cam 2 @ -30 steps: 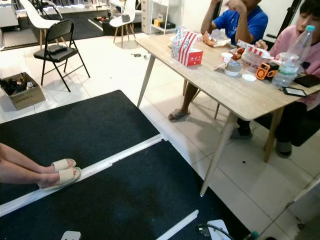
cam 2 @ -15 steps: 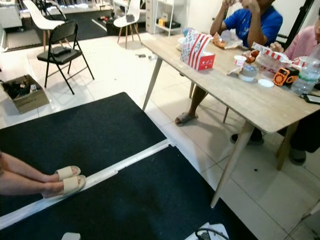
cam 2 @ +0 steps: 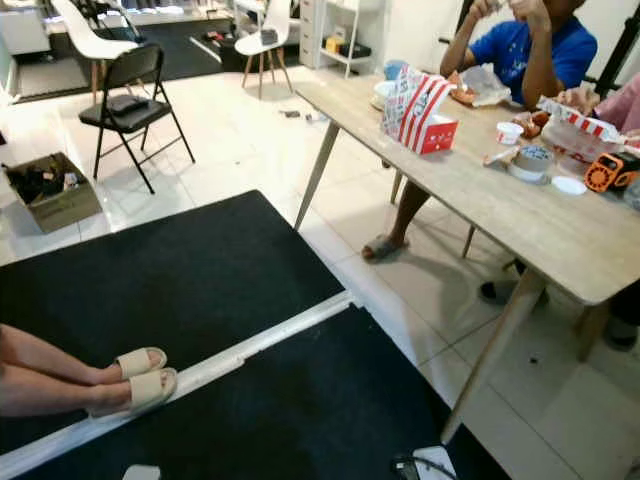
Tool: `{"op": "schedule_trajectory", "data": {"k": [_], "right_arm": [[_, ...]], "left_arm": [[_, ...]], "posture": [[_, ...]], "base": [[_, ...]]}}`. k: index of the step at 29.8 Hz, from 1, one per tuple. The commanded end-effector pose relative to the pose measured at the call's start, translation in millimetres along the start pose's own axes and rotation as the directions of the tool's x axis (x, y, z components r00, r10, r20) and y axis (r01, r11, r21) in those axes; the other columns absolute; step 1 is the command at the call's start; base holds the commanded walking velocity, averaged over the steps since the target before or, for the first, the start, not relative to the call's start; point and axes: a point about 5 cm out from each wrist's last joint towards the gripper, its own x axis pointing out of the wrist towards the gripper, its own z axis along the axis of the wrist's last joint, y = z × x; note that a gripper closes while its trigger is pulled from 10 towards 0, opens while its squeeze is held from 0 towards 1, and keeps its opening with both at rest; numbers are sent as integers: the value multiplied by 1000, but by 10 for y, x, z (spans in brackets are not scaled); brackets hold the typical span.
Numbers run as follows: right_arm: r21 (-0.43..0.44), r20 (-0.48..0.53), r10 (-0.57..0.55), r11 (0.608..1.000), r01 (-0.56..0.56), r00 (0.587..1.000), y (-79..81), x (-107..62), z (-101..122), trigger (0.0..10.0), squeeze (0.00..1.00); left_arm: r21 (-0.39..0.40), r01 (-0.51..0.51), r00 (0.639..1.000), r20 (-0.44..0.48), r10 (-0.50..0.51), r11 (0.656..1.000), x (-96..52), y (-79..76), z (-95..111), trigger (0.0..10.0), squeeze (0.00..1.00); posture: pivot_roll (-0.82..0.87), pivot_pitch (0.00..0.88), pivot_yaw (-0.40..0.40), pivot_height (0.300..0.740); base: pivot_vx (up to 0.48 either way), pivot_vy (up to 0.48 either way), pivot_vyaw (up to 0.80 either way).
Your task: Restocking fridge
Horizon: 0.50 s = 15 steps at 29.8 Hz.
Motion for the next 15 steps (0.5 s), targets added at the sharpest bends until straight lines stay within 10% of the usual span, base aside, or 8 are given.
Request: {"op": "schedule_trajectory", "data": {"k": [1, 9, 15], "right_arm": [[12, 13, 0, 1000, 0, 1000, 12, 5, 36, 10000, 0], [8, 4, -1, 1000, 1, 1000, 18, 6, 24, 10000, 0], [18, 1, -4, 1000, 4, 1000, 18, 6, 19, 10000, 0]], "left_arm": [[7, 0, 1000, -19, 0, 1000, -6, 9, -41, 10000, 0], [9, 0, 1000, -16, 0, 1000, -5, 10, -31, 10000, 0], [10, 1, 1000, -16, -1, 1000, -4, 10, -28, 10000, 0]], "posture": [[-24, 0, 24, 740], [-20, 0, 25, 740], [-20, 0, 25, 740]], "base": [[259, 0, 0], [257, 0, 0], [257, 0, -771]]}}
